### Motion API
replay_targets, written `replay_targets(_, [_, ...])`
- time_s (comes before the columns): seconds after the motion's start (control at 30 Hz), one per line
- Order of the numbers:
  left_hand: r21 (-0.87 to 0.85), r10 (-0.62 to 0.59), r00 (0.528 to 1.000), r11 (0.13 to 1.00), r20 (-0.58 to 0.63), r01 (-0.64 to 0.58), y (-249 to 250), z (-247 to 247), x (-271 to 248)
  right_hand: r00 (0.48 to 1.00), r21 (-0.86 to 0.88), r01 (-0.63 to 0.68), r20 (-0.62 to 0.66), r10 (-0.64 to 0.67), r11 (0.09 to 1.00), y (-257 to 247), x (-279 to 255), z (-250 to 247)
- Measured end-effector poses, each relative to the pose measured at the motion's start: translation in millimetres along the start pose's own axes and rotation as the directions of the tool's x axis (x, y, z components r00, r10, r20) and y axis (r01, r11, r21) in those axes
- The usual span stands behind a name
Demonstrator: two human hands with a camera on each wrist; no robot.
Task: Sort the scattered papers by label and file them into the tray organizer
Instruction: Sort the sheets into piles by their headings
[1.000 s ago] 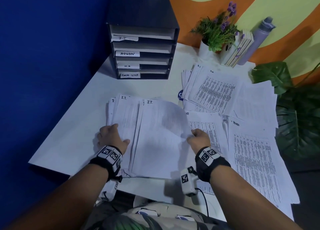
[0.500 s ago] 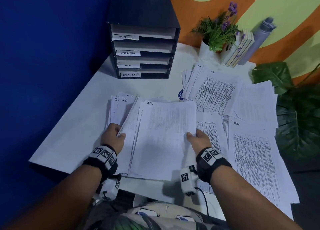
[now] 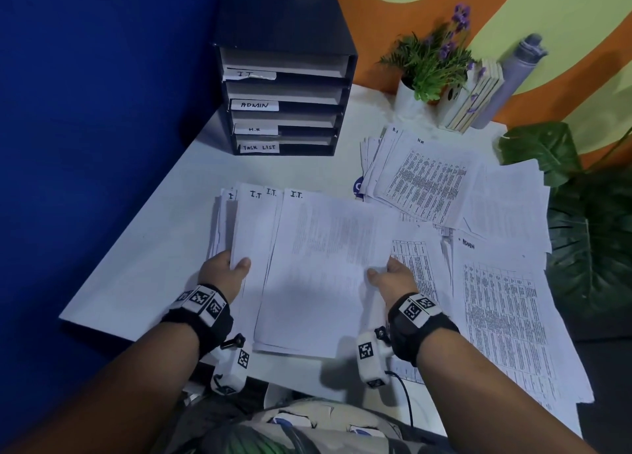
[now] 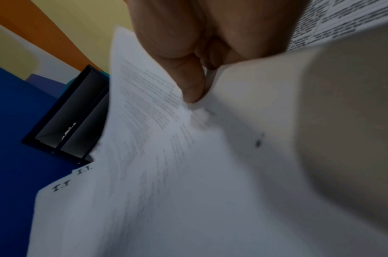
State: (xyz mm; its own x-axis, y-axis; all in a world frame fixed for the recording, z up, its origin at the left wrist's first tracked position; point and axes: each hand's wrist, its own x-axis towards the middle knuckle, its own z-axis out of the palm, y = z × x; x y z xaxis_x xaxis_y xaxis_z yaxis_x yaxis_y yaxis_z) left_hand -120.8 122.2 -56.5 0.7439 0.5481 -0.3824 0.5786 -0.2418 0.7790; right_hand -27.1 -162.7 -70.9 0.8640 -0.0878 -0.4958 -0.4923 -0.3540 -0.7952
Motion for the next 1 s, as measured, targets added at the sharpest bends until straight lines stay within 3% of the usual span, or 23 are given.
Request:
replay_targets(0.43, [-0.124, -0.062, 0.998, 0.991, -0.032, 0.058, 0.3, -0.9, 1.8, 0.999, -0.016, 0.023, 0.027, -0.022, 1.000, 1.7, 2.7, -7.8])
replay_targets(0.73, [-0.013, -0.027, 0.998, 1.000, -0.062, 0.026, -0.6, -1.1, 5.6, 1.000, 0.091, 0.004, 0.001, -0.004, 0.996, 5.1, 5.7, -11.6])
replay_targets(0.87, [-0.125, -0.006, 1.000, 0.992, -0.015, 0.004, 1.2, 0.4, 3.3, 0.999, 0.135, 0.042, 0.013, -0.044, 0.990, -1.2, 0.2, -11.9])
replay_targets(1.0, [-0.334, 0.021, 0.992, 0.942, 0.122, 0.021, 12.0, 11.5, -6.3, 0.987, 0.234, 0.064, 0.127, -0.096, 0.970, -6.3, -2.0, -6.5])
